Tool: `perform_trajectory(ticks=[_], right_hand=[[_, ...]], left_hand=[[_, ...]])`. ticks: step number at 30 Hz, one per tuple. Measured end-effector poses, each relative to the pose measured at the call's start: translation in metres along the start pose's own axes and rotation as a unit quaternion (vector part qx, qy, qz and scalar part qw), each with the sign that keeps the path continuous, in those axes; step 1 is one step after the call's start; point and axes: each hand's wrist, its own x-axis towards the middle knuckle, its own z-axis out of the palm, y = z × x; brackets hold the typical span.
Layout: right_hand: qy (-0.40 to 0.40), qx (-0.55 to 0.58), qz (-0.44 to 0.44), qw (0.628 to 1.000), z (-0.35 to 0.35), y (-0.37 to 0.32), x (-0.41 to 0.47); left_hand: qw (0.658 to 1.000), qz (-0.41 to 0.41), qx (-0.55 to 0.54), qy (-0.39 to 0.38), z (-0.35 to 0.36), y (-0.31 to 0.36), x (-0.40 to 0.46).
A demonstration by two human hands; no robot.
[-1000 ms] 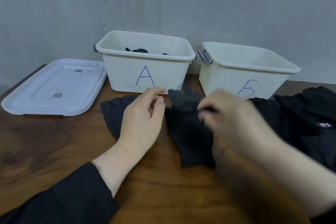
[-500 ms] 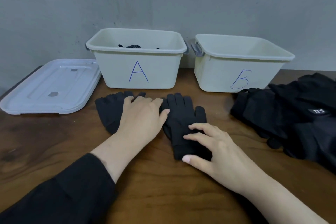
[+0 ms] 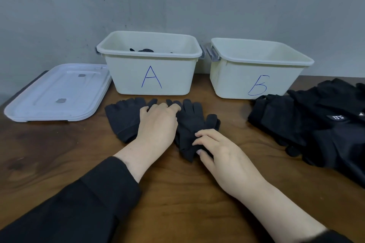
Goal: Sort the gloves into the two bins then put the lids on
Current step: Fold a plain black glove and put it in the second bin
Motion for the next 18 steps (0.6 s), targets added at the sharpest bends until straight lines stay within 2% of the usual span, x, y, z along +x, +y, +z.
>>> perform_trajectory(ticks=[8,11,13,15,18], right_hand=[[-0.007,0.024,-0.048,0.999,0.019,-0.025,0.013],[-0.005,0.030,-0.051,0.998,0.017,-0.025,0.013],[0.007,0.041,-0.038,0.998,0.013,-0.022,0.010],[0.012,0.060,-0.027,0.998,0.008,-0.017,0.008],[0.039,0.092,-0.003,0.995,0.001,-0.007,0.003]], left_hand=[[0.999,-0.020,0.044,0.007,-0.012,-0.033,-0.006],[0.998,-0.003,0.042,0.055,-0.018,-0.035,-0.009],[0.995,0.037,0.013,0.094,-0.023,-0.027,-0.010],[0.993,0.093,-0.009,0.070,-0.025,-0.017,-0.011],[0.990,0.140,-0.012,-0.026,-0.020,-0.007,-0.015]])
